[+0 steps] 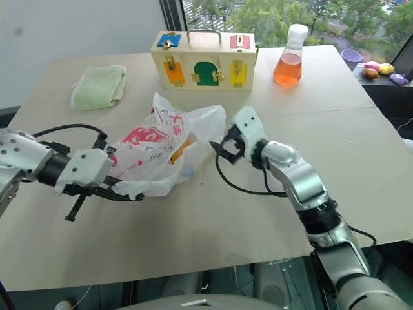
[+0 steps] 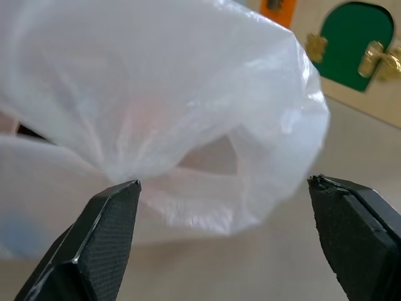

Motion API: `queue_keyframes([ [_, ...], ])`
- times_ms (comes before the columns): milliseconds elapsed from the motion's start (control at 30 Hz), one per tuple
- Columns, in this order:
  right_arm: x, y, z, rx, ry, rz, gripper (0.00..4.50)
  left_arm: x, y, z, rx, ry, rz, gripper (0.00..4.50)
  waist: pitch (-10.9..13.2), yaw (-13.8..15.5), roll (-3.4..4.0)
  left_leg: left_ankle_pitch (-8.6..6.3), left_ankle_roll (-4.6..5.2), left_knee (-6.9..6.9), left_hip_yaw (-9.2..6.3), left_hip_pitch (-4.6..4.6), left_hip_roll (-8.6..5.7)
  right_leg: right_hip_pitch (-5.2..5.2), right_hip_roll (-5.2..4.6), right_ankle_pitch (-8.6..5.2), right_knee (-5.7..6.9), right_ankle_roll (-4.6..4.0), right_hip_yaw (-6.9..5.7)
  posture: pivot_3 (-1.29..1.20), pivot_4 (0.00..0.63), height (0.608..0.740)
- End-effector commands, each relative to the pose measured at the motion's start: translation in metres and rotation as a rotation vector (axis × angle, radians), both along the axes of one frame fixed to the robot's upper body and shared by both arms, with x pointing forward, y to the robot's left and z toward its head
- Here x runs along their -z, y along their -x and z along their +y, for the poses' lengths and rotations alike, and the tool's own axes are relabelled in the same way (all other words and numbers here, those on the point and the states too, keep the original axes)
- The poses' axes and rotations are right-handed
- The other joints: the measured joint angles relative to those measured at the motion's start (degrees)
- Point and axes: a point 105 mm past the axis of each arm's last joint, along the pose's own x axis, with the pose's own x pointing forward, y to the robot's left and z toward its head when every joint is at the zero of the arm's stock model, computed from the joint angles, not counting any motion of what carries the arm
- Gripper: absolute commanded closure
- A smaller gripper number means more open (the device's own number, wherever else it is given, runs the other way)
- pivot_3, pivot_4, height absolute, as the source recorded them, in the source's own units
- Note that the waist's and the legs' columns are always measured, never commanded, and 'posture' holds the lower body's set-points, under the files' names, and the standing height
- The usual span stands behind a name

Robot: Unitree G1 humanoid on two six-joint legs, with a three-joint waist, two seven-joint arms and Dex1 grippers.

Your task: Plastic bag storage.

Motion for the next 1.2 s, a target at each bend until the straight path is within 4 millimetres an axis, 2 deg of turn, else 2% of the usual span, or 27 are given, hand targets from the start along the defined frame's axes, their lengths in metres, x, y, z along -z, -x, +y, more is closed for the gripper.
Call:
queue_keyframes([
  [33,-0.007,-0.031,0.02,0.081,-0.008,-0.019,0.0,-0.008,-0.008,0.0,-0.074,0.028,-0.097,4.41,0.0,-0.2,0.01,0.0,0.0,0.0,0.02,0.01,-0.01,0.0,0.0,0.01,0.0,0.0,0.02,0.0,0.15,0.74],
  [67,-0.005,-0.041,0.022,0.124,0.006,-0.024,0.0,-0.007,-0.009,-0.003,-0.085,0.034,-0.112,4.41,0.0,-0.3,0.01,0.0,0.0,0.0,0.05,0.05,-0.01,0.0,0.0,0.01,0.02,0.0,0.05,0.0,0.15,0.74],
  [167,-0.004,-0.066,0.011,0.263,-0.007,-0.039,0.86,-0.007,-0.013,-0.007,-0.125,0.066,-0.151,4.5,0.0,-0.2,0.02,0.02,-0.03,-0.06,-0.01,0.04,0.01,-0.06,0.05,0.01,0.08,-0.02,0.04,0.0,0.15,0.74],
  [233,-0.009,-0.076,0.003,0.309,-0.032,-0.058,1.77,-0.008,-0.015,-0.009,-0.153,0.092,-0.164,4.5,0.0,-0.1,0.04,0.04,-0.09,-0.07,-0.04,0.02,-0.02,-0.07,0.01,0.01,0.1,-0.03,0.01,0.0,0.15,0.74],
  [267,-0.013,-0.079,0.0,0.323,-0.045,-0.077,2.48,-0.006,-0.017,-0.009,-0.157,0.091,-0.181,4.5,0.0,-0.1,0.04,0.08,-0.17,-0.07,-0.02,-0.01,-0.07,-0.07,-0.04,0.02,0.07,-0.02,0.02,0.0,0.15,0.74],
  [300,-0.017,-0.081,-0.004,0.332,-0.06,-0.095,2.86,-0.004,-0.019,-0.008,-0.162,0.092,-0.193,4.5,0.0,-0.2,0.04,0.1,-0.23,-0.07,-0.01,-0.02,-0.07,-0.08,-0.04,0.02,0.04,-0.02,0.03,0.0,0.15,0.74],
  [367,-0.023,-0.086,-0.011,0.355,-0.07,-0.12,3.89,-0.004,-0.026,-0.006,-0.181,0.102,-0.229,4.5,0.0,-0.4,0.05,0.12,-0.34,-0.08,0.05,-0.02,-0.08,-0.12,-0.04,0.02,0.04,-0.02,0.1,0.0,0.15,0.74],
  [400,-0.025,-0.088,-0.014,0.364,-0.068,-0.13,4.3,-0.004,-0.03,-0.004,-0.192,0.103,-0.243,4.5,0.0,-0.5,0.05,0.12,-0.35,-0.12,0.06,-0.01,-0.08,-0.15,-0.03,0.02,0.06,-0.02,0.11,0.0,0.15,0.74],
  [433,-0.029,-0.092,-0.022,0.4,-0.079,-0.141,4.47,-0.004,-0.041,-0.001,-0.207,0.091,-0.281,4.5,0.0,-0.7,0.06,0.12,-0.35,-0.15,0.05,0.0,-0.06,-0.17,-0.02,0.02,0.08,-0.02,0.11,0.0,0.15,0.74],
  [600,-0.053,-0.112,-0.079,0.613,-0.102,-0.215,4.47,-0.03,-0.117,0.007,-0.252,0.051,-0.528,4.5,0.1,-0.1,0.13,0.08,-0.24,-0.12,-0.06,0.03,-0.1,-0.14,0.0,0.15,0.24,-0.17,-0.02,0.0,0.15,0.74],
  [733,-0.059,-0.114,-0.116,0.709,-0.086,-0.247,4.47,-0.058,-0.152,-0.009,-0.203,0.073,-0.641,4.5,0.0,-0.2,0.09,0.16,-0.39,0.01,-0.03,0.03,-0.13,-0.09,-0.03,0.15,0.32,-0.18,0.01,0.0,0.15,0.74],
  [800,-0.057,-0.109,-0.119,0.665,-0.075,-0.248,4.47,-0.072,-0.16,-0.019,-0.182,0.126,-0.655,4.5,0.0,-0.6,0.09,0.21,-0.47,0.0,0.02,-0.01,-0.13,-0.15,-0.03,0.15,0.33,-0.18,0.04,0.0,0.15,0.74],
  [900,-0.049,-0.078,-0.089,0.378,-0.083,-0.213,4.47,-0.08,-0.155,-0.027,-0.124,0.202,-0.619,4.5,0.0,-2.1,0.1,0.19,-0.43,-0.05,0.07,-0.25,-0.12,-0.42,-0.05,0.14,0.56,-0.17,0.08,0.0,0.15,0.74],
  [933,-0.047,-0.066,-0.078,0.296,-0.098,-0.199,3.95,-0.08,-0.151,-0.028,-0.103,0.225,-0.597,4.5,0.0,-2.7,0.11,0.17,-0.41,-0.05,0.11,-0.38,-0.12,-0.61,-0.06,0.14,0.58,-0.17,0.13,0.0,0.15,0.74],
  [967,-0.046,-0.054,-0.069,0.233,-0.111,-0.185,3.64,-0.08,-0.146,-0.029,-0.083,0.241,-0.576,4.5,0.0,-3.4,0.12,0.17,-0.39,-0.04,0.09,-0.48,-0.12,-0.69,-0.06,0.14,0.57,-0.16,0.13,0.0,0.15,0.74],
  [1067,-0.04,-0.028,-0.047,0.1,-0.114,-0.131,2.32,-0.074,-0.129,-0.03,-0.045,0.28,-0.506,4.5,0.0,-4.6,0.15,0.14,-0.35,-0.03,0.08,-0.61,-0.13,-0.86,-0.09,0.14,0.55,-0.15,0.16,0.0,0.15,0.74],
  [1200,-0.03,0.004,-0.011,-0.069,-0.109,-0.032,0.38,-0.067,-0.09,-0.025,-0.09,0.342,-0.36,4.5,0.0,-5.0,0.15,0.09,-0.26,0.07,-0.04,-0.52,-0.11,-0.91,-0.04,0.13,0.83,-0.14,0.24,0.0,0.15,0.74],
])
